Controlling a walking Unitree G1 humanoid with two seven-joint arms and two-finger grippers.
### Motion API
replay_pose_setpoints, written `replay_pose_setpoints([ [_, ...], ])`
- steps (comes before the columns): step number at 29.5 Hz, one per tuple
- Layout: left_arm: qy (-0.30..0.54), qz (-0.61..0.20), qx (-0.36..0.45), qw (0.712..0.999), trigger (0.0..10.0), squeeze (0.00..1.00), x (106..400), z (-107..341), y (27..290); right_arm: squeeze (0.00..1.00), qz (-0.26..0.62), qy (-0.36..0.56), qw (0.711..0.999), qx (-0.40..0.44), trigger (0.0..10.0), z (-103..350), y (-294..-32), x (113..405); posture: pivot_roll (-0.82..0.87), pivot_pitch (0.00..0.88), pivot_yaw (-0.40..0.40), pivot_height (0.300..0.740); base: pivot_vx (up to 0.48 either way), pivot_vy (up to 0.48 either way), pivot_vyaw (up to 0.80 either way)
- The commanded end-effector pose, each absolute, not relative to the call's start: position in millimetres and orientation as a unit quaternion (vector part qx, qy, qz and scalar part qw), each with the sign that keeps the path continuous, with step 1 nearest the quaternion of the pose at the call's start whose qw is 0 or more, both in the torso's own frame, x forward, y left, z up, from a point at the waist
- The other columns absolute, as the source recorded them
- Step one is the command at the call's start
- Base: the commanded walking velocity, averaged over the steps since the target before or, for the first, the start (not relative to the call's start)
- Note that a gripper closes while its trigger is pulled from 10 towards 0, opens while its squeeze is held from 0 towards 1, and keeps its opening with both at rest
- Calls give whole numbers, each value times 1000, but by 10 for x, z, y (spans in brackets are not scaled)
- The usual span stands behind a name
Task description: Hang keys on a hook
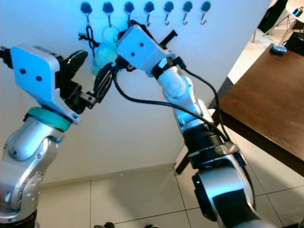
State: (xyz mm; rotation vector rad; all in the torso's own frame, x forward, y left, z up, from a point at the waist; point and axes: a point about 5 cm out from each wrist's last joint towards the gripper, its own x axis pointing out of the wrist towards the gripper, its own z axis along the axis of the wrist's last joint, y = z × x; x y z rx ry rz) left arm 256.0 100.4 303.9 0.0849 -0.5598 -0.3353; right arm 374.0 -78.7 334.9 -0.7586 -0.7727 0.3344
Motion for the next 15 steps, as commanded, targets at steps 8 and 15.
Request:
replay_pose_setpoints([
  [8, -283, -172, 42, 943, 10000, 0, 2523, 3063, 976, 0, 115, -387, 816, -414, 10000, 3342, -856, 3728, -19, 132, 58, 740, 0, 0, 0],
  [15, -282, -172, 42, 943, 10000, 0, 2521, 3065, 980, 0, 121, -387, 799, -445, 10000, 3340, -838, 3726, -17, 135, 62, 740, 0, 0, 0],
])
